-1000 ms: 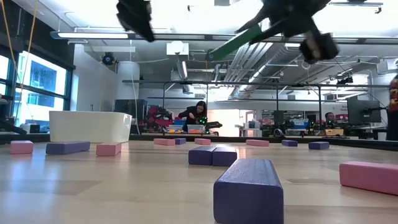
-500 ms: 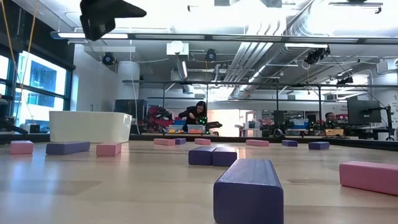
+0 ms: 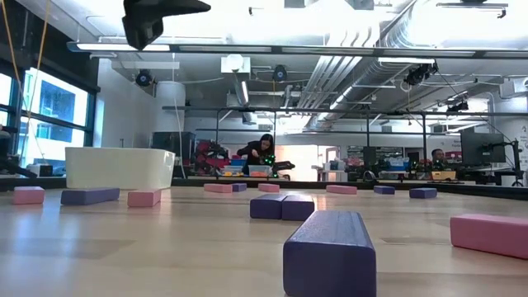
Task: Sort blocks
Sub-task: Put the blue block into the yellow bin, then put the purple block into the yellow bin
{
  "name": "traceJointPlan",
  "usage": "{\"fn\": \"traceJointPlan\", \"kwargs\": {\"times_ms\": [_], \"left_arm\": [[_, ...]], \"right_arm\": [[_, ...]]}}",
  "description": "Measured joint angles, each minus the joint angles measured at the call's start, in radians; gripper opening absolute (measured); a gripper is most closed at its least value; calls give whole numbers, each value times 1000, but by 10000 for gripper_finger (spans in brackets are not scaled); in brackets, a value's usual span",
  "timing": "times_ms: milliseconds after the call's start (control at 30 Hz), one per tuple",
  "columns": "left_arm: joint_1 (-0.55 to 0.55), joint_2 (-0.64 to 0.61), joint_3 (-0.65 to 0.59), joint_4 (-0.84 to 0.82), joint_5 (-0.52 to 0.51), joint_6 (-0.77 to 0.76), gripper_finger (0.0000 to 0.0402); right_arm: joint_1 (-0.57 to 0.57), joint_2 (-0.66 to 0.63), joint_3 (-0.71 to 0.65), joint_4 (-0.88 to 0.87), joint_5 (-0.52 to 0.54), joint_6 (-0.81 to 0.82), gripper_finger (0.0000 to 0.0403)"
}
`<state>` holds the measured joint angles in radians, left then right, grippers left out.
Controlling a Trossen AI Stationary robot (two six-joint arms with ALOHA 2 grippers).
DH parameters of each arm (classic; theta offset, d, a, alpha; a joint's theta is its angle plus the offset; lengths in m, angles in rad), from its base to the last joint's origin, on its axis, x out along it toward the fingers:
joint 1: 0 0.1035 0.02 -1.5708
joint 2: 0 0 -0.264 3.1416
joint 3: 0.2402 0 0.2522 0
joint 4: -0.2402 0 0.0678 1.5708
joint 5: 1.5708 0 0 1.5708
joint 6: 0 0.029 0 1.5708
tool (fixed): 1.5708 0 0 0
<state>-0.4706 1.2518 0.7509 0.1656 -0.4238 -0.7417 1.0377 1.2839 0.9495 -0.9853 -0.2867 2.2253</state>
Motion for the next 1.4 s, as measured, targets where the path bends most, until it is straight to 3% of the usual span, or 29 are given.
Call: {"fn": "traceJointPlan", "kwargs": {"times_ms": [367, 567, 767, 933, 1167, 1267, 1400], "left_arm": [[-3, 0, 0, 12, 4, 11, 227], [-14, 0, 0, 9, 34, 0, 227], [-30, 1, 0, -10, 21, -16, 227], [-2, 1, 0, 26, 18, -15, 227], [56, 1, 2, 102, 93, 34, 227], [76, 1, 2, 129, 117, 71, 227], [110, -2, 2, 143, 162, 157, 227]], "right_arm": [[-12, -1, 99, 51, -2, -188, 195], [-63, 12, 100, 332, 235, -214, 212], [-251, 136, 88, 470, 312, -394, 213], [-447, 126, 88, 332, 413, -476, 213], [-737, 16, 87, -217, 601, -419, 213], [-870, 12, 61, -250, 643, -396, 213], [-1024, 46, -37, -134, 625, -424, 213]]}}
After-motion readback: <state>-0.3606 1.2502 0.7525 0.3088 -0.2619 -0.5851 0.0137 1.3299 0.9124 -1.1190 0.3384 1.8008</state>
